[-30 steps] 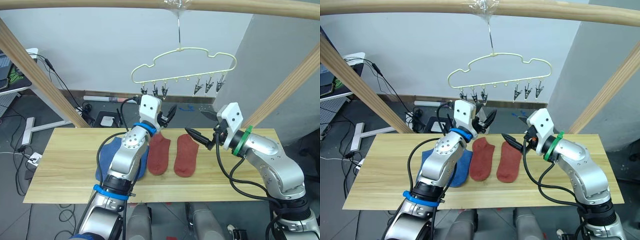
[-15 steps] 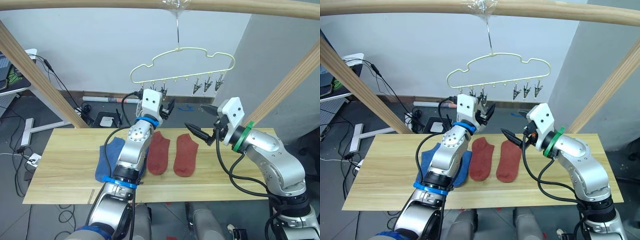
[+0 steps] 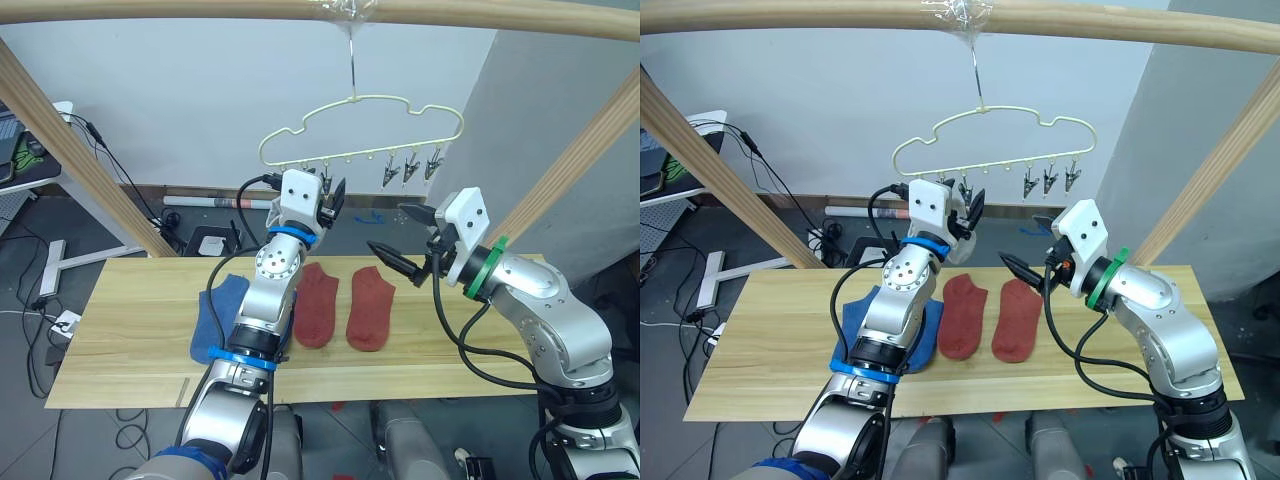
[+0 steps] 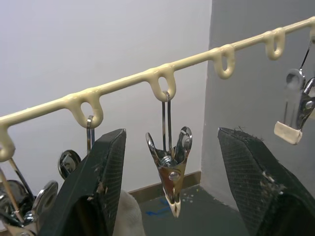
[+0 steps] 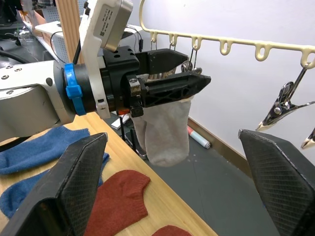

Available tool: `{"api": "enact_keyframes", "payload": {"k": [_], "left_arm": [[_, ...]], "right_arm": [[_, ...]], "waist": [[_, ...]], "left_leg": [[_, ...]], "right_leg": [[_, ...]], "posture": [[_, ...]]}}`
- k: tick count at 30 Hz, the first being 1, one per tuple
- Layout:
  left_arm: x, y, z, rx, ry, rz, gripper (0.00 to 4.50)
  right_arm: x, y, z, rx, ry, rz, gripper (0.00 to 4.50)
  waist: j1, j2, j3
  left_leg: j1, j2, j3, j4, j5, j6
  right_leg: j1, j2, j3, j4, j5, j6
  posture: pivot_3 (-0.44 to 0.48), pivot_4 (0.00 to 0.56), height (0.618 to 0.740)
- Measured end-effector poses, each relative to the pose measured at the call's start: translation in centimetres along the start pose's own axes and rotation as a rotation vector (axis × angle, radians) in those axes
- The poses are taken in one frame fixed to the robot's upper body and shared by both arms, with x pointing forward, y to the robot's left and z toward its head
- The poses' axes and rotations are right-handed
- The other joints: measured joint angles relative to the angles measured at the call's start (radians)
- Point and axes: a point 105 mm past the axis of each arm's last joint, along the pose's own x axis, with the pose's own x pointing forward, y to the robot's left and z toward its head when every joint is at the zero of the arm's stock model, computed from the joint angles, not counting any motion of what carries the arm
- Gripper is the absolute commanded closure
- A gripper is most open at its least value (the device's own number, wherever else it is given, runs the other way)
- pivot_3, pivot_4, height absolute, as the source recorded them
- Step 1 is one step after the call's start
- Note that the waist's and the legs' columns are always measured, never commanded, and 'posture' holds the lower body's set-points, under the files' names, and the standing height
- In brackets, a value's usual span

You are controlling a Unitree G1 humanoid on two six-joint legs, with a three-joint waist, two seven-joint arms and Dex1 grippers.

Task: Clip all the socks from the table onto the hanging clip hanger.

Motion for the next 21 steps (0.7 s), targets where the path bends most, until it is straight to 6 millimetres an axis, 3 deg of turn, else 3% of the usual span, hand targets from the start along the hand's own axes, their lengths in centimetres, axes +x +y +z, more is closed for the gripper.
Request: {"api": "enact_keyframes", "payload": {"k": [9,13,18,21], "left_arm": [[0.06,-0.33,0.03,-0.012,-0.003,-0.001,1.46],[0.08,-0.45,0.05,-0.019,-0.004,-0.002,2.25],[0.1,-0.58,0.08,-0.025,-0.006,-0.004,3.75],[0.11,-0.54,0.2,-0.025,-0.011,-0.002,4.29]], "right_arm": [[0.02,-0.05,0.11,-0.004,0.0,0.0,0.0],[0.01,-0.09,0.05,-0.002,0.007,0.001,0.0],[0.02,-0.04,0.03,0.004,0.008,0.004,0.0],[0.01,-0.05,-0.02,0.006,0.011,0.003,0.0]], "waist": [[0.0,0.0,0.0],[0.0,0.0,0.0],[-0.001,0.0,0.0],[-0.001,0.0,0.0]], "left_leg": [[0.0,0.0,0.0,0.0,0.0,0.0],[0.0,0.0,0.0,0.0,0.0,0.0],[0.0,0.0,0.0,0.0,0.0,0.0],[0.0,0.0,0.0,0.0,0.0,0.0]], "right_leg": [[0.0,0.0,0.0,0.0,0.0,0.0],[0.0,0.0,0.0,0.0,0.0,0.0],[0.0,0.0,0.0,0.0,0.0,0.0],[0.0,0.0,0.0,0.0,0.0,0.0]], "posture": [[-0.078,0.198,0.74],[-0.078,0.198,0.74],[-0.078,0.198,0.74],[-0.078,0.198,0.74]]}}
